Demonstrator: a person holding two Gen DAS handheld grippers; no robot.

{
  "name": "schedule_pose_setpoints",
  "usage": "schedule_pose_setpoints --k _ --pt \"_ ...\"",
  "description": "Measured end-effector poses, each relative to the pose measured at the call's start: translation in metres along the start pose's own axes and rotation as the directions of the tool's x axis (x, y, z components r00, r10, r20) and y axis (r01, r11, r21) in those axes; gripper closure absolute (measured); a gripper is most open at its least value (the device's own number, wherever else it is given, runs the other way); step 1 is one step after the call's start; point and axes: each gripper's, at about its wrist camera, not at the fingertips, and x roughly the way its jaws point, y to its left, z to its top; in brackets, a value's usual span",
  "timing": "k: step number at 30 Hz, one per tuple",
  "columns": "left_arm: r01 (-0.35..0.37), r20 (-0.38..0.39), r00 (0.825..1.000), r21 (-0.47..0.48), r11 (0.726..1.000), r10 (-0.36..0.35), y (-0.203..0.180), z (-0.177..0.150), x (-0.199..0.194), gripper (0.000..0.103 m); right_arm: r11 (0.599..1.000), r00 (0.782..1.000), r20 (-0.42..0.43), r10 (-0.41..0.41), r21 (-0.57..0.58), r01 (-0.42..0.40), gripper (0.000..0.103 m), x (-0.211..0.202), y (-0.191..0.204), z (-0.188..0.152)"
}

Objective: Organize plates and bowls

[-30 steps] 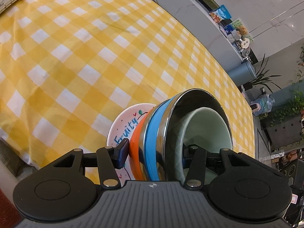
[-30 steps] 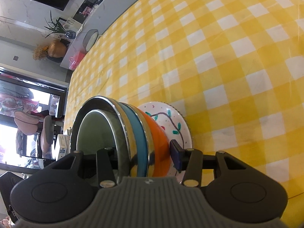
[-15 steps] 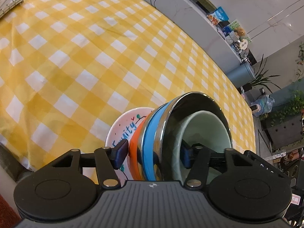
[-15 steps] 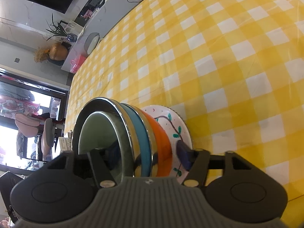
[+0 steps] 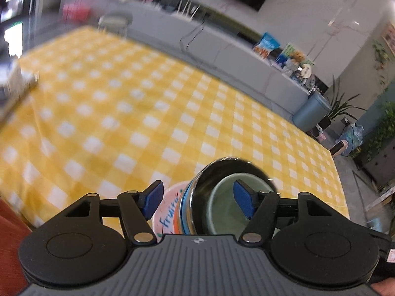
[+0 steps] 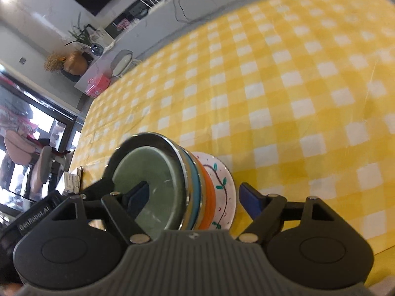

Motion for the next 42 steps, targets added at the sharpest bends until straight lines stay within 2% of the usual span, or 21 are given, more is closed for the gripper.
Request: schedule_pose_setpoints --k 5,7,10,13,16,17,19,22,24,30,35,42 --pt "-0.011 0.152 0.988 0.146 0.989 -0.012 -0.023 -0.007 -0.045 0.032 0.987 0.991 0.128 -0.038 -0.149 0.057 0.024 -0.043 0.022 -0.011" --pt "-0.037 0.207 0.978 0.201 0.979 -0.006 -0.033 -0.013 -0.061 0.032 0.975 0.979 0.198 -0.043 -0.208 0.085 0.024 -0.064 0.031 -0.019" --pt "-0.082 0.273 0.962 0.260 0.962 0.008 -0.045 -0.020 -0.081 0.032 0.948 0.950 0.308 -0.048 -0.287 0.141 0.024 -0.092 0.041 -0.034" --pt "-0.149 0.344 0.939 0.331 0.932 0.028 -0.055 -0.033 -0.097 0.032 0.926 0.919 0.393 -0.028 -0.336 0.172 0.025 -0.115 0.045 -0.051" --pt "-0.251 0.418 0.906 0.400 0.881 0.069 -0.064 -0.051 -0.105 0.029 0.904 0.888 0.460 -0.009 -0.375 0.204 0.025 -0.131 0.045 -0.070" --pt "-0.265 0.423 0.903 0.411 0.872 0.075 -0.065 -0.055 -0.104 0.027 0.896 0.878 0.479 -0.008 -0.386 0.219 0.025 -0.134 0.045 -0.076" --pt "-0.271 0.405 0.910 0.428 0.862 0.085 -0.067 -0.065 -0.100 0.026 0.879 0.861 0.508 -0.003 -0.409 0.244 0.025 -0.138 0.044 -0.088" --pt "-0.253 0.344 0.934 0.437 0.863 0.099 -0.067 -0.075 -0.091 0.026 0.875 0.856 0.517 -0.002 -0.413 0.251 0.024 -0.139 0.040 -0.098" --pt "-0.240 0.304 0.947 0.447 0.862 0.107 -0.068 -0.082 -0.083 0.026 0.875 0.863 0.504 -0.017 -0.411 0.257 0.024 -0.133 0.035 -0.104" --pt "-0.223 0.185 0.971 0.455 0.862 0.153 -0.059 -0.096 -0.063 0.026 0.851 0.890 0.452 -0.059 -0.444 0.281 0.023 -0.110 0.027 -0.116" --pt "-0.205 0.111 0.979 0.478 0.854 0.172 -0.049 -0.109 -0.047 0.026 0.853 0.914 0.396 -0.089 -0.443 0.275 0.023 -0.090 0.021 -0.120" --pt "-0.192 0.021 0.978 0.484 0.854 0.208 -0.040 -0.117 -0.028 0.026 0.853 0.943 0.300 -0.146 -0.444 0.273 0.023 -0.057 0.014 -0.125"
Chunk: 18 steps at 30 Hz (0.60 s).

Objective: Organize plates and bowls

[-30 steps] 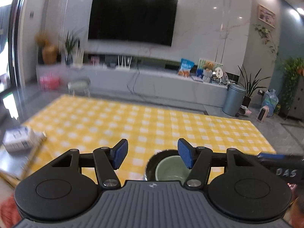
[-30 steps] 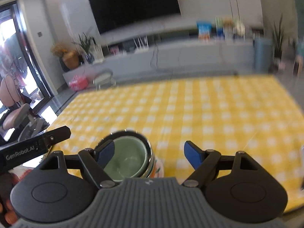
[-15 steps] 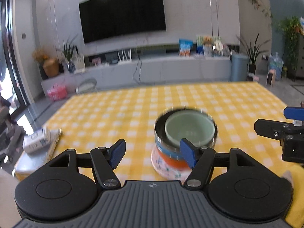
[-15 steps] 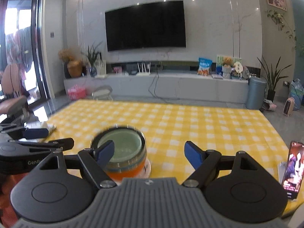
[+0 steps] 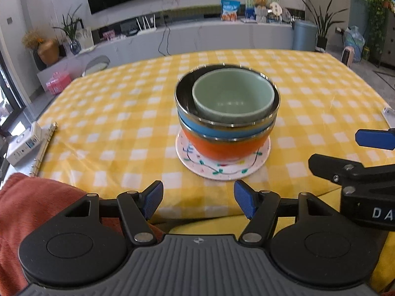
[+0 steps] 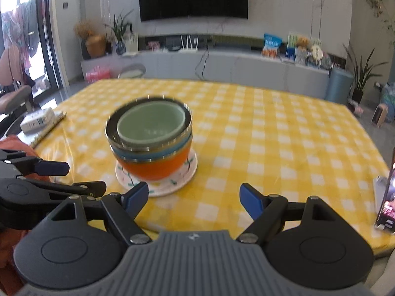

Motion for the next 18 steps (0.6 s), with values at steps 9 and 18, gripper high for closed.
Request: schedule_pose_setpoints --k 9,18 --pt "-0.001 -0.012 1.000 -0.014 1.000 0.001 0.0005 -0.0016 0.0009 0.026 1.000 1.000 -0.020 0.003 0.007 -0.003 0.021 0.0060 -0.0011 -0.0062" --pt "0.001 -0.005 1.000 -0.015 1.000 -0.001 0.0008 0.0000 -0.0022 0.026 1.000 1.000 -0.011 -0.006 0.009 0.006 0.019 0.0047 -0.0011 -0.0083"
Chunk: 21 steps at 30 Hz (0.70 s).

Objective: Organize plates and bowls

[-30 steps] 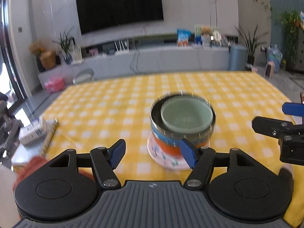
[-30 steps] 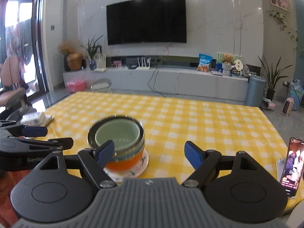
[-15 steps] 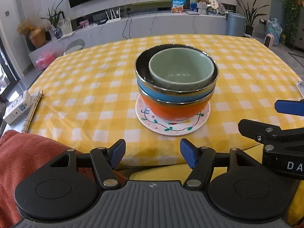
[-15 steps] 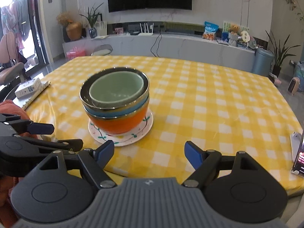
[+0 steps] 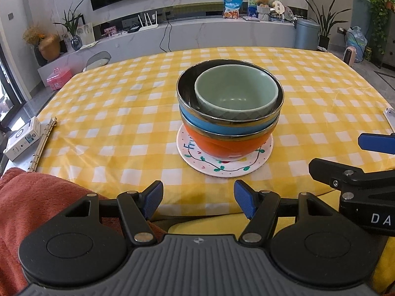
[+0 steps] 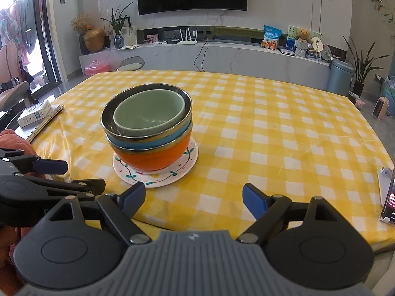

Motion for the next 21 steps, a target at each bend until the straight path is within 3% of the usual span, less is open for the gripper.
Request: schedule_pose_setpoints --k 21 --pt "-0.001 0.020 1.000 0.017 1.000 0.001 -0.0028 -0.0006 -0.0037 0.026 1.000 1.000 -0.002 0.001 0.013 -0.001 0.018 0.0012 -0.0007 -0.0017"
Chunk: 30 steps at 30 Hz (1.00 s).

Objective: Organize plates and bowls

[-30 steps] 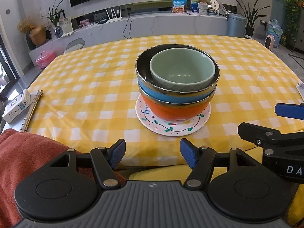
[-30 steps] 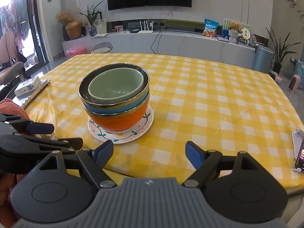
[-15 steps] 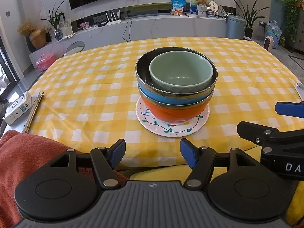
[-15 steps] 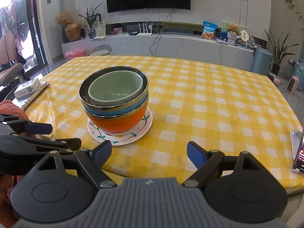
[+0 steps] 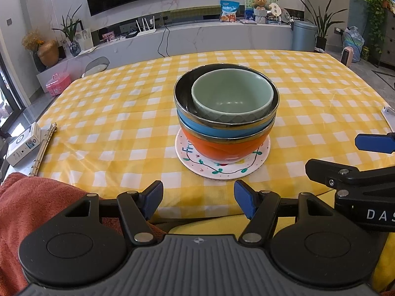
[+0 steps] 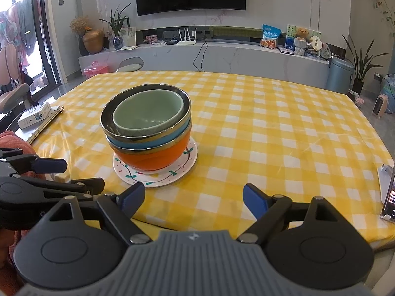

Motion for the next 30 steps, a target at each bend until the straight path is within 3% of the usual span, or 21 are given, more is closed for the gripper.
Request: schedule_pose_setpoints --k 30 --pt "0.003 0.006 1.000 0.000 1.000 -0.003 -0.0001 0.0030 -0.0042 0.025 1.000 1.000 -0.009 0.000 0.030 0.001 0.016 0.0020 -0.0020 -0.0001"
